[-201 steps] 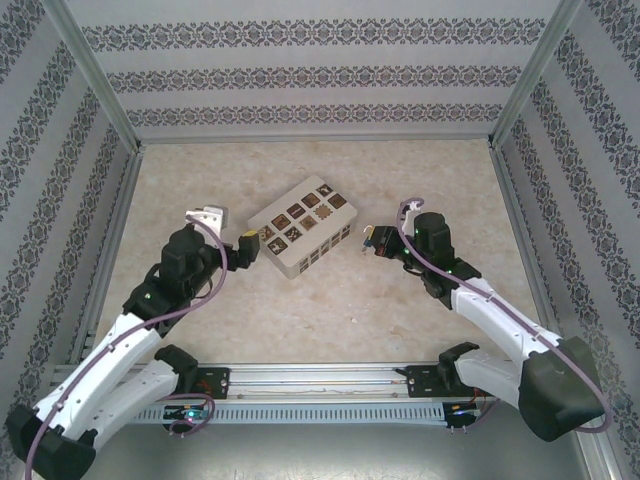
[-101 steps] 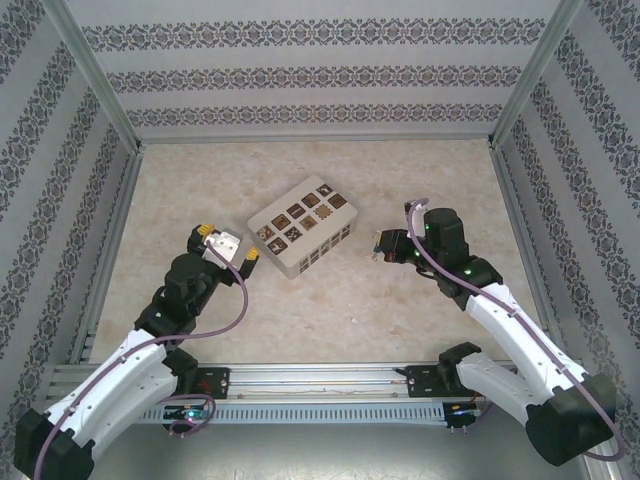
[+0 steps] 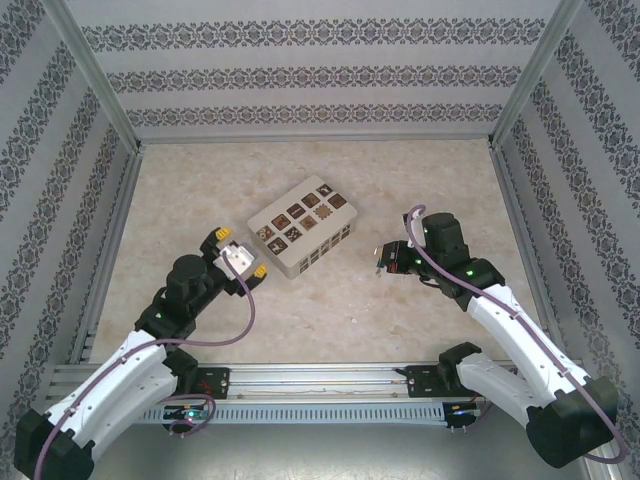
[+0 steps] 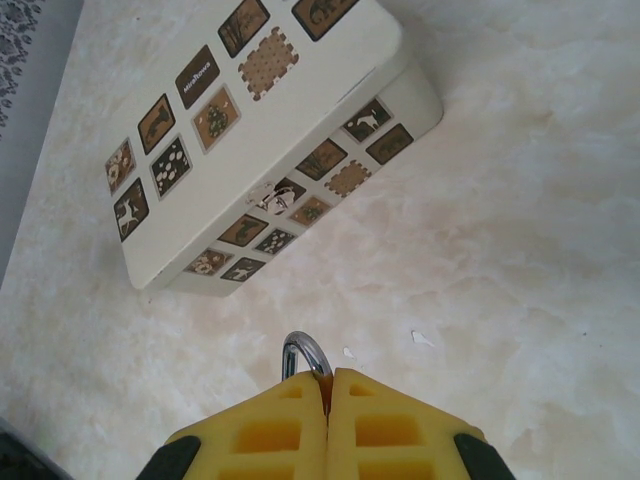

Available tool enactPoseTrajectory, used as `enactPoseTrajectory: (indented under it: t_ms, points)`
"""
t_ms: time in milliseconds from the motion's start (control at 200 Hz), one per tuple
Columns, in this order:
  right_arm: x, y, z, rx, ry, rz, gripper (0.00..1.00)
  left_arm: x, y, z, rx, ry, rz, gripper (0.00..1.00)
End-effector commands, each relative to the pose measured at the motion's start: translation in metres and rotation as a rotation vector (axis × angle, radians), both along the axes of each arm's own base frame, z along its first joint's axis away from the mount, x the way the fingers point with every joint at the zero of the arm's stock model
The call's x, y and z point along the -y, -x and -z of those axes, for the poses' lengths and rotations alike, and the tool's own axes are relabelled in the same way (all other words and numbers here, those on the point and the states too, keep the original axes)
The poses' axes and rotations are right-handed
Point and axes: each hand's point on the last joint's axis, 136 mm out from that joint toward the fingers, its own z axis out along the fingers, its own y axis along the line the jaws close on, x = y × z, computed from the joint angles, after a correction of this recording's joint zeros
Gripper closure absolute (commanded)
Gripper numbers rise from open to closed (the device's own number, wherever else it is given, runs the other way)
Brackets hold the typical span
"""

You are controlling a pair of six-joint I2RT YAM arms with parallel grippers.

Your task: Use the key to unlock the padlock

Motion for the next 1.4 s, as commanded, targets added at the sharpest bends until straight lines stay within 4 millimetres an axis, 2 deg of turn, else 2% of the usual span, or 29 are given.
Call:
enactPoseTrajectory:
  t_ms: [0,105,305,650,974,1394]
  points:
    - [-0.006,0.006,-0.008,-0.006,-0.009,-0.033,1.0,0.011,0.01,0.021,-0.021,-0.034,0.1,0.01]
    - [-0.01,0.012,0.001,-0.041,-0.009,-0.048,1.0,0.019,0.012,0.028,-0.058,-0.013,0.141,0.01]
    - [-0.018,0.021,0.018,-0.116,-0.02,-0.074,1.0,0.019,0.008,0.039,-0.093,-0.034,0.135,0.01]
    - [-0.034,0.031,0.032,-0.213,-0.035,-0.127,1.0,0.023,0.009,0.039,-0.09,-0.021,0.151,0.01]
    - [-0.055,0.049,0.059,-0.348,0.011,-0.173,1.0,0.027,0.01,0.038,-0.091,-0.005,0.17,0.01]
    - [-0.077,0.046,0.087,-0.416,0.061,-0.205,1.0,0.029,0.012,0.039,-0.098,0.017,0.183,0.01]
